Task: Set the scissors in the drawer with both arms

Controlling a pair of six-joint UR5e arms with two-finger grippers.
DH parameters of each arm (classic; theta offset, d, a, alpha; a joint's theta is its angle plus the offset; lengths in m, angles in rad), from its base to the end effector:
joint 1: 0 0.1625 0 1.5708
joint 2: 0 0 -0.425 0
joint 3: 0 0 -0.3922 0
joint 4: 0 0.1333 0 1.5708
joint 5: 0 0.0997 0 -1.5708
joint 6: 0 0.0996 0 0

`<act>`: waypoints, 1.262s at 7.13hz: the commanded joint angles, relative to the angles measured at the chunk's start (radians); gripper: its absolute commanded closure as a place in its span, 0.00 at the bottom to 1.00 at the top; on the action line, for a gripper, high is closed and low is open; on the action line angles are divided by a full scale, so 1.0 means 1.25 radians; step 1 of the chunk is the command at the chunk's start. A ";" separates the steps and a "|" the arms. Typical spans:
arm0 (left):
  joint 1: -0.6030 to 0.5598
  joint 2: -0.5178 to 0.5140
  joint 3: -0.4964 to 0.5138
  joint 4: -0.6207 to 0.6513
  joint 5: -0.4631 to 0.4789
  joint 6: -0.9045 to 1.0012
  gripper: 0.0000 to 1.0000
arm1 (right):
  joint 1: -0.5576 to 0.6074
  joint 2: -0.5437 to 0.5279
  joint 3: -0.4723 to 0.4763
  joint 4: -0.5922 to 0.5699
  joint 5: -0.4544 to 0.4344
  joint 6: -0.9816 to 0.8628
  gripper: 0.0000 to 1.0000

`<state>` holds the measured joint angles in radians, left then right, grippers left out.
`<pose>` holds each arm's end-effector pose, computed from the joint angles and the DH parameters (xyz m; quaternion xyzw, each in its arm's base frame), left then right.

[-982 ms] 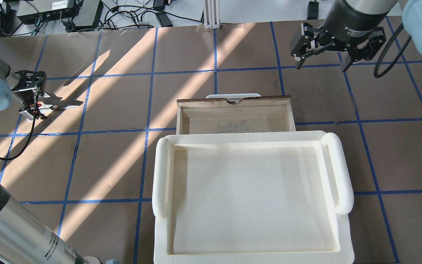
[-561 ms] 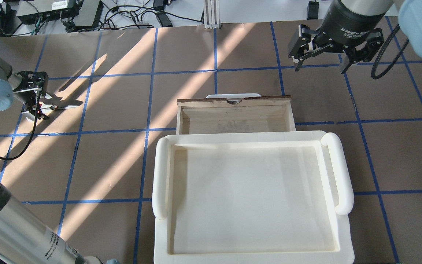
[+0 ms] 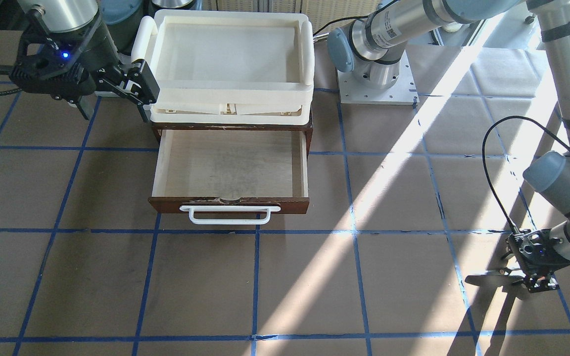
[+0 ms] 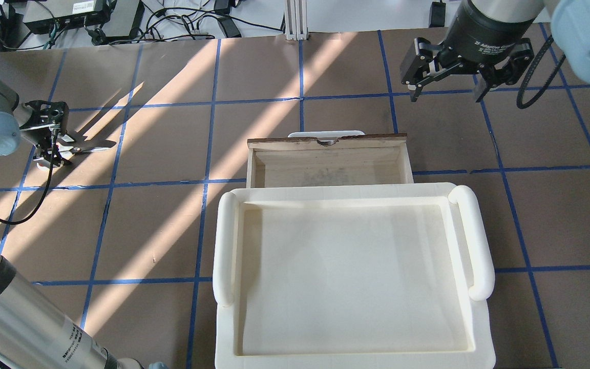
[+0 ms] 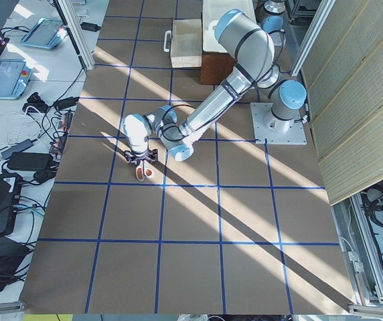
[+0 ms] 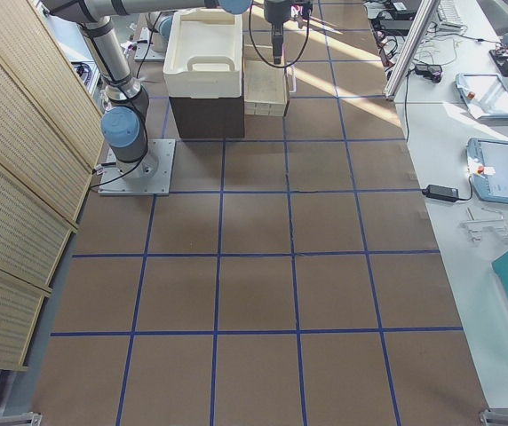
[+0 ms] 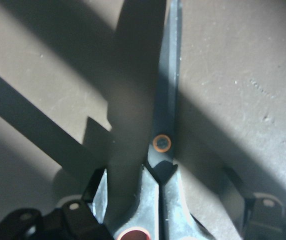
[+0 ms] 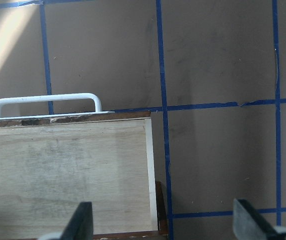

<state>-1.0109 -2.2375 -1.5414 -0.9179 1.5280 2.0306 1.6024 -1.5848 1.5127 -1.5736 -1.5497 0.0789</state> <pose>0.2442 -0.6486 0.1652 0.6708 0.7413 -0.0227 0.0017 0.1509 -0.4876 0.5239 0.0232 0.9990 -0.0368 0.0126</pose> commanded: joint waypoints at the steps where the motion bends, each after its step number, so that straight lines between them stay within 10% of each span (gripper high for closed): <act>1: -0.006 0.003 0.000 -0.001 0.007 -0.001 1.00 | 0.001 0.000 0.001 0.000 0.004 -0.004 0.00; 9: -0.179 0.171 0.005 -0.142 0.000 -0.075 1.00 | 0.001 0.000 0.006 -0.008 -0.003 -0.004 0.00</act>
<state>-1.1757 -2.0719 -1.5361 -1.0539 1.5279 1.9600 1.6030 -1.5847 1.5202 -1.5819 -1.5535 0.0737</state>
